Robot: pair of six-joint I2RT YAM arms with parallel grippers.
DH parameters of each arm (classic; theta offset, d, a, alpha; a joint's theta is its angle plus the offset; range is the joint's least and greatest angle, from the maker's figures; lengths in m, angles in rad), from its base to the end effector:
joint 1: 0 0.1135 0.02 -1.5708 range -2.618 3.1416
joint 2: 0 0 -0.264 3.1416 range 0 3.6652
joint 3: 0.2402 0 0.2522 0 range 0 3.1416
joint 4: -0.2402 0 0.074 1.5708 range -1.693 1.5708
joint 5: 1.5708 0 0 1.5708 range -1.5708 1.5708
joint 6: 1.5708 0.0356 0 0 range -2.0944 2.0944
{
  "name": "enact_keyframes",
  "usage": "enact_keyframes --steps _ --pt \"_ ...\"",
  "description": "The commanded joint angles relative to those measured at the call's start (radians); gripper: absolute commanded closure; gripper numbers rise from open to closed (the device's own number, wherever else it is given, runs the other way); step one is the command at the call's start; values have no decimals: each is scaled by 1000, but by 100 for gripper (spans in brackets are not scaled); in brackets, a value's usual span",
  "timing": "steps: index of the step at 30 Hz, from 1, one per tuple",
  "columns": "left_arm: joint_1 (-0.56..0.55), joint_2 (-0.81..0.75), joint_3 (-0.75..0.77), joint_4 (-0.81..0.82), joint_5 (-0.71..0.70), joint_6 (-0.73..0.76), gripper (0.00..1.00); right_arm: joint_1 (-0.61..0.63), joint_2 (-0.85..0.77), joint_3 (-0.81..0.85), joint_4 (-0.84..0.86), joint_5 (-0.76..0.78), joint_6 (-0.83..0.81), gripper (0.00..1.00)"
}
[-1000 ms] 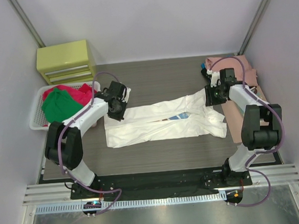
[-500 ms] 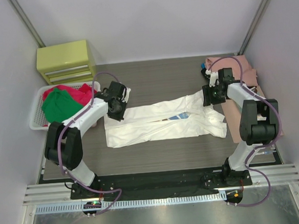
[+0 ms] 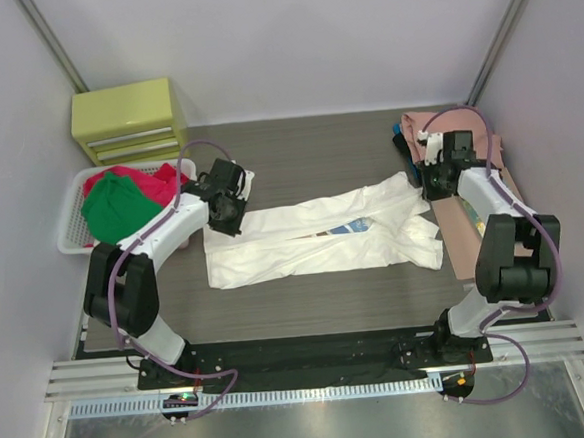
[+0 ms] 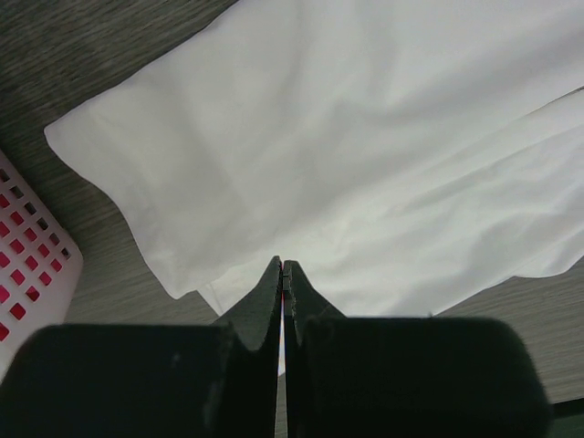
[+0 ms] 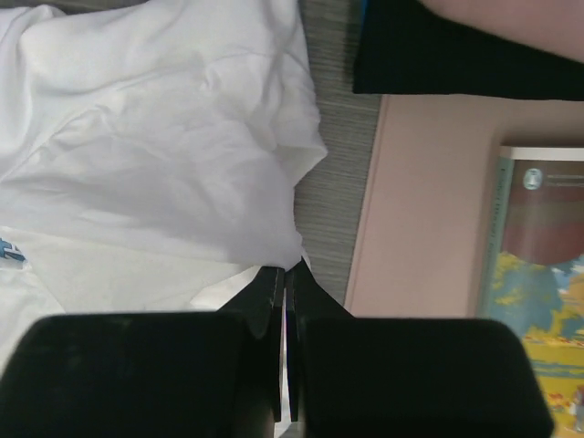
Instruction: Fold and stack the t-shirts
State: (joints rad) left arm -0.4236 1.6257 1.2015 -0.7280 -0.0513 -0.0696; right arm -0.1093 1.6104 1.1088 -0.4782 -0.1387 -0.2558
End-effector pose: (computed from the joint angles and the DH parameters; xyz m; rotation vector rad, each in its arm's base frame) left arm 0.2988 -0.1327 0.2309 0.4648 2.6825 -0.0734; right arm 0.3335 -0.0316 0.2214 -0.2391 2.5255 0.0331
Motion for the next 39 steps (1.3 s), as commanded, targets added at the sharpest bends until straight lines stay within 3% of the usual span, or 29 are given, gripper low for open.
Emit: enact_keyframes --steps 1,5,7,9,11,12,17,19,23,28,39 --pt "2 -4 13 21 24 8 100 -15 -81 8 6 47 -53 99" --pt "2 -9 15 15 27 10 100 -16 -63 14 -13 42 -60 99" --pt "2 -12 10 15 27 13 100 -16 -50 16 -33 27 -63 76" --pt "2 -13 7 13 25 17 100 -15 -43 14 -45 11 -71 39" --pt "2 -10 7 10 25 17 100 -16 -43 10 -53 7 -80 19" --pt "2 -9 7 10 30 17 100 -16 -47 6 -56 7 -86 17" --pt "2 2 12 10 31 19 100 -16 -93 5 -62 19 -89 16" --pt "2 6 12 10 31 16 100 -16 -106 5 -86 -45 -77 16" --pt "2 2 10 10 21 16 100 -9 -135 -4 -163 -125 -46 27" --pt "2 -3 -14 29 5 24 100 -3 -224 -133 -177 -160 -95 27" --pt "2 57 24 16 -22 27 100 253 -172 -181 -143 -90 -50 29"
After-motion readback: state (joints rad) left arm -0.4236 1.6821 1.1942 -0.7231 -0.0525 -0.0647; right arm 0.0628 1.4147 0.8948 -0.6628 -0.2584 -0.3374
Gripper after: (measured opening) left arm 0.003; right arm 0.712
